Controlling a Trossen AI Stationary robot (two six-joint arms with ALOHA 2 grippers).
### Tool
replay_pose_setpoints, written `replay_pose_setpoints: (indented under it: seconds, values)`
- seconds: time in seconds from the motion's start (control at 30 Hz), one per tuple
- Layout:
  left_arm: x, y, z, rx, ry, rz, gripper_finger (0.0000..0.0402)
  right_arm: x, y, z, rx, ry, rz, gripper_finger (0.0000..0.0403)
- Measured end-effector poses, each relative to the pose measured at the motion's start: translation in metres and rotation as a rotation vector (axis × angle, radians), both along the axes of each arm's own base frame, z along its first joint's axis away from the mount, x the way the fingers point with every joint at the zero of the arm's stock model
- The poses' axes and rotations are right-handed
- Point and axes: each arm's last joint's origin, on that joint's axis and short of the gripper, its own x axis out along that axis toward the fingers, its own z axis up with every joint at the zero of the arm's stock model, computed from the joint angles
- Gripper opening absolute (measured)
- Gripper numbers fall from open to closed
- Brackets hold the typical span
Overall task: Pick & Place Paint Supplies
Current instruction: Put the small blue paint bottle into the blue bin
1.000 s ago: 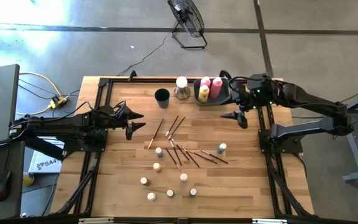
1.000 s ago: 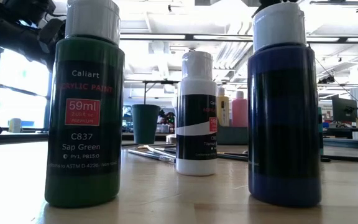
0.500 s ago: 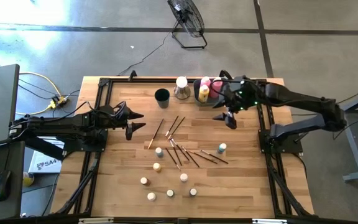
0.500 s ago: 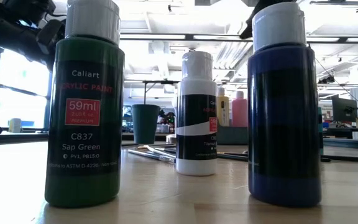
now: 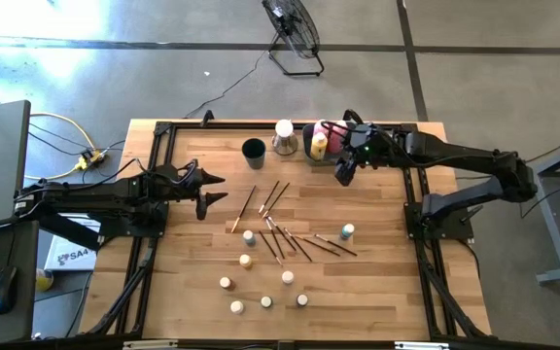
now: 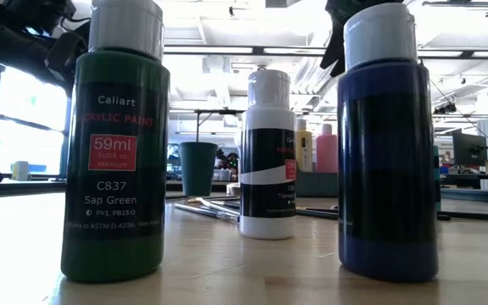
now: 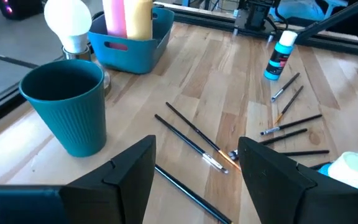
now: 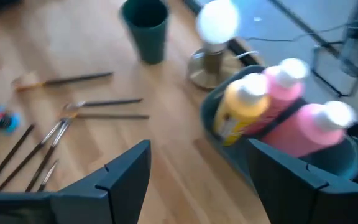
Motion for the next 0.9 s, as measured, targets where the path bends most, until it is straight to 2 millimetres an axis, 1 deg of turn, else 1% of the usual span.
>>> replay_pose_setpoints:
  seconds: [0.1,0.23,0.4,0.5,0.7,0.9]
  values:
    - [0.000,0.001,0.000,0.048,0.010,0.022,0.0225,0.000,0.001,0.000,-0.001,-0.013,-0.051,0.0254]
    - [-0.001,0.003,0.002,0.138,0.024,0.072,0.0225,0.000,0.006,0.001,0.011,-0.051,-0.159,0.0254]
    - [0.000,0.007,0.011,0.254,-0.028,0.174,0.0225,-0.004,0.017,-0.002,0.113,-0.071,-0.236,0.0254]
    - [0.001,0.007,0.016,0.310,-0.062,0.181,0.0225,-0.008,0.026,-0.005,0.158,-0.044,-0.279,0.0254]
    - [0.002,0.006,0.019,0.329,-0.092,0.144,0.0225,-0.013,0.045,-0.010,0.213,-0.039,-0.383,0.0254]
    - [0.001,0.006,0.018,0.328,-0.086,0.140,0.0225,-0.012,0.064,-0.009,0.226,-0.081,-0.389,0.0254]
